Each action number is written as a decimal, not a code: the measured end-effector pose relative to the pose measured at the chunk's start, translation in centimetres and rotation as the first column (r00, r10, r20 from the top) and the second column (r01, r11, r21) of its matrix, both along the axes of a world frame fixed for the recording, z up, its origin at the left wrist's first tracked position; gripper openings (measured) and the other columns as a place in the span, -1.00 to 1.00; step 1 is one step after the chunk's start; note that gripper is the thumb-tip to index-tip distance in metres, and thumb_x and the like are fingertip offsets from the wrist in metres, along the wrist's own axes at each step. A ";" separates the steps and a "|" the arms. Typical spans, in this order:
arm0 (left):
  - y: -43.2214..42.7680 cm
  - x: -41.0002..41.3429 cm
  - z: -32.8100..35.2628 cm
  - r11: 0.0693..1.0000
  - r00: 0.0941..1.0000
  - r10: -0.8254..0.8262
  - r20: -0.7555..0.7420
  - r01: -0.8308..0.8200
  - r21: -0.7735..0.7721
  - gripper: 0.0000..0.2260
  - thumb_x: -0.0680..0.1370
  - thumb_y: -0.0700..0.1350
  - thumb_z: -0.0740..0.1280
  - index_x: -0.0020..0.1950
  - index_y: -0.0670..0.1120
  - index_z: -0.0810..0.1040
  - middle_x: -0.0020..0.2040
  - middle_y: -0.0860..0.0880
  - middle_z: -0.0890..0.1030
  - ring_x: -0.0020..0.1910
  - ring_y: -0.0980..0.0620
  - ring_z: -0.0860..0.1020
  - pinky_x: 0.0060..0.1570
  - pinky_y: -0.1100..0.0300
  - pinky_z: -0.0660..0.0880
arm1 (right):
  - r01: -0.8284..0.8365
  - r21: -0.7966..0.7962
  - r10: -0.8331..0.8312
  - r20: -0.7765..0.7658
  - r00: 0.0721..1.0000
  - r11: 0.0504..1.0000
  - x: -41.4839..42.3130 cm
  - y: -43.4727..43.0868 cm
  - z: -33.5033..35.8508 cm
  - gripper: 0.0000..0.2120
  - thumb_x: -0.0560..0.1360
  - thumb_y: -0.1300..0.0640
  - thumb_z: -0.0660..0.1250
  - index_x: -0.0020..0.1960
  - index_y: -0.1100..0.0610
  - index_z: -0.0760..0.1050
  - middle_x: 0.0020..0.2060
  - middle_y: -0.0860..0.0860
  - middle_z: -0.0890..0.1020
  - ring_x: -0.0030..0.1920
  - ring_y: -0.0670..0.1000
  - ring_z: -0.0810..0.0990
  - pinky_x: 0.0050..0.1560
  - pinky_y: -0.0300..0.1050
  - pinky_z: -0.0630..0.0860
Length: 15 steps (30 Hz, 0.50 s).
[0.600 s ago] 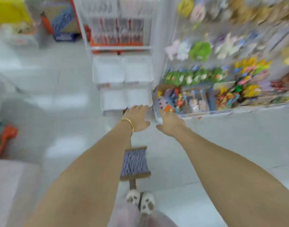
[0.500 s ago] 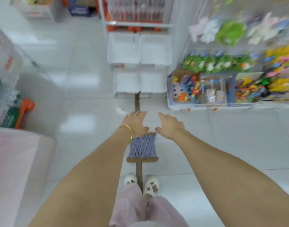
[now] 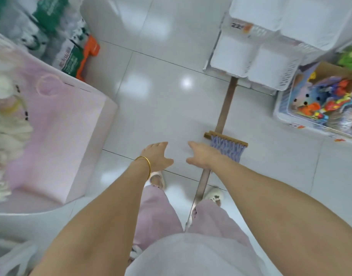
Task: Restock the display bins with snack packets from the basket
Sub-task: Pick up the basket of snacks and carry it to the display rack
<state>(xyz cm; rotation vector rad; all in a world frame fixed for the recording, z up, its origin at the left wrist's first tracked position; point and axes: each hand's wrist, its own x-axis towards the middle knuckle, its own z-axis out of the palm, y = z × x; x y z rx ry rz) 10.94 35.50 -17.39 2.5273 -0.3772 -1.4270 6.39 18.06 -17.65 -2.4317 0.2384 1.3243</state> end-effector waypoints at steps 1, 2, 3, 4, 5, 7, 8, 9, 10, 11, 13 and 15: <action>1.4 2.4 -0.1 1.000 1.000 0.019 -0.006 -0.019 -0.008 -0.32 0.49 0.05 0.31 0.52 -0.06 0.10 0.50 -0.08 0.21 0.48 -0.08 0.15 0.42 0.02 0.17 | 0.003 0.013 -0.003 -0.010 1.000 1.000 2.2 1.3 -0.3 -0.36 0.50 -0.09 0.25 0.48 0.05 0.12 0.38 0.12 0.35 0.34 0.17 0.37 0.27 0.10 0.39; 2.8 4.8 -0.1 0.999 0.999 0.032 -0.013 -0.033 -0.015 -0.31 0.49 0.06 0.32 0.53 -0.05 0.09 0.50 -0.08 0.21 0.48 -0.08 0.15 0.42 0.02 0.16 | 0.000 0.024 0.000 -0.013 1.000 1.000 4.4 2.5 -0.4 -0.35 0.50 -0.09 0.25 0.50 0.03 0.09 0.39 0.12 0.34 0.35 0.17 0.37 0.28 0.11 0.38; 4.1 7.1 -0.1 0.999 0.999 0.047 -0.016 -0.048 -0.021 -0.31 0.49 0.05 0.33 0.53 -0.05 0.09 0.51 -0.08 0.20 0.48 -0.07 0.15 0.43 0.03 0.16 | -0.005 0.036 0.006 -0.010 1.000 0.999 6.7 3.6 -0.4 -0.34 0.50 -0.09 0.25 0.50 0.02 0.07 0.39 0.12 0.34 0.35 0.18 0.37 0.28 0.10 0.38; 5.2 9.4 0.0 0.998 0.998 0.063 -0.013 -0.063 -0.028 -0.31 0.50 0.04 0.33 0.53 -0.04 0.08 0.51 -0.08 0.19 0.48 -0.07 0.15 0.43 0.03 0.15 | -0.011 0.046 0.011 0.003 1.000 0.999 9.0 4.5 -0.3 -0.34 0.51 -0.08 0.25 0.51 0.02 0.06 0.39 0.12 0.34 0.35 0.18 0.37 0.29 0.09 0.37; 6.0 11.6 0.2 0.996 0.997 0.080 -0.009 -0.080 -0.036 -0.31 0.50 0.03 0.34 0.53 -0.04 0.09 0.51 -0.08 0.19 0.48 -0.08 0.15 0.43 0.03 0.14 | -0.016 0.056 0.015 0.019 1.000 0.998 11.2 5.2 0.0 -0.34 0.52 -0.08 0.25 0.52 0.01 0.05 0.39 0.12 0.34 0.35 0.18 0.36 0.30 0.09 0.37; 7.0 15.7 0.8 0.994 0.996 0.093 -0.011 -0.093 -0.053 -0.32 0.51 0.01 0.34 0.53 -0.05 0.08 0.51 -0.09 0.19 0.48 -0.09 0.15 0.43 0.03 0.14 | -0.017 0.075 0.015 0.034 0.999 0.997 15.5 6.1 0.9 -0.35 0.53 -0.08 0.23 0.52 0.00 0.03 0.40 0.10 0.33 0.36 0.16 0.36 0.30 0.08 0.37; 7.2 17.7 1.1 0.994 0.996 0.093 -0.007 -0.093 -0.063 -0.33 0.51 0.01 0.34 0.53 -0.05 0.08 0.51 -0.09 0.19 0.48 -0.09 0.15 0.43 0.04 0.13 | -0.013 0.076 0.011 0.037 0.999 0.997 17.4 6.3 1.2 -0.35 0.54 -0.08 0.23 0.53 0.00 0.03 0.39 0.10 0.33 0.35 0.16 0.36 0.28 0.06 0.38; 7.1 19.8 1.4 0.993 0.996 0.091 -0.002 -0.091 -0.071 -0.33 0.52 0.01 0.33 0.53 -0.05 0.08 0.51 -0.09 0.19 0.48 -0.09 0.15 0.43 0.06 0.13 | -0.009 0.075 0.006 0.043 0.999 0.997 19.4 6.2 1.4 -0.36 0.54 -0.08 0.22 0.53 0.00 0.03 0.39 0.09 0.34 0.35 0.15 0.37 0.26 0.05 0.39; 6.8 22.0 1.7 0.993 0.996 0.090 0.004 -0.090 -0.075 -0.34 0.52 0.00 0.33 0.53 -0.05 0.09 0.50 -0.09 0.19 0.48 -0.08 0.15 0.43 0.08 0.13 | -0.004 0.076 0.001 0.048 0.999 0.997 21.4 6.0 1.5 -0.36 0.54 -0.08 0.22 0.53 0.00 0.03 0.39 0.09 0.34 0.34 0.15 0.37 0.25 0.04 0.39; 6.4 24.2 1.9 0.993 0.996 0.092 0.007 -0.092 -0.081 -0.35 0.52 -0.01 0.33 0.53 -0.05 0.09 0.50 -0.09 0.20 0.47 -0.08 0.16 0.42 0.09 0.14 | 0.006 0.079 -0.010 0.054 0.998 0.997 23.6 5.6 1.6 -0.36 0.54 -0.07 0.22 0.53 0.00 0.04 0.39 0.09 0.34 0.34 0.15 0.38 0.24 0.03 0.39; 5.1 28.8 2.0 0.991 0.995 0.096 0.011 -0.095 -0.097 -0.36 0.53 -0.02 0.33 0.52 -0.05 0.10 0.50 -0.09 0.20 0.47 -0.07 0.17 0.42 0.10 0.14 | 0.034 0.081 -0.040 0.071 0.997 0.996 28.0 4.4 1.6 -0.37 0.54 -0.06 0.23 0.52 0.02 0.07 0.39 0.09 0.35 0.34 0.15 0.38 0.22 0.01 0.38; 3.6 33.5 1.9 0.990 0.995 0.103 -0.012 -0.104 -0.097 -0.36 0.53 -0.02 0.32 0.53 -0.03 0.10 0.50 -0.07 0.20 0.46 -0.07 0.19 0.42 0.07 0.17 | 0.058 0.076 -0.063 0.072 0.995 0.995 32.7 2.9 1.4 -0.41 0.53 -0.04 0.24 0.49 0.03 0.13 0.36 0.07 0.38 0.31 0.14 0.40 0.11 -0.04 0.37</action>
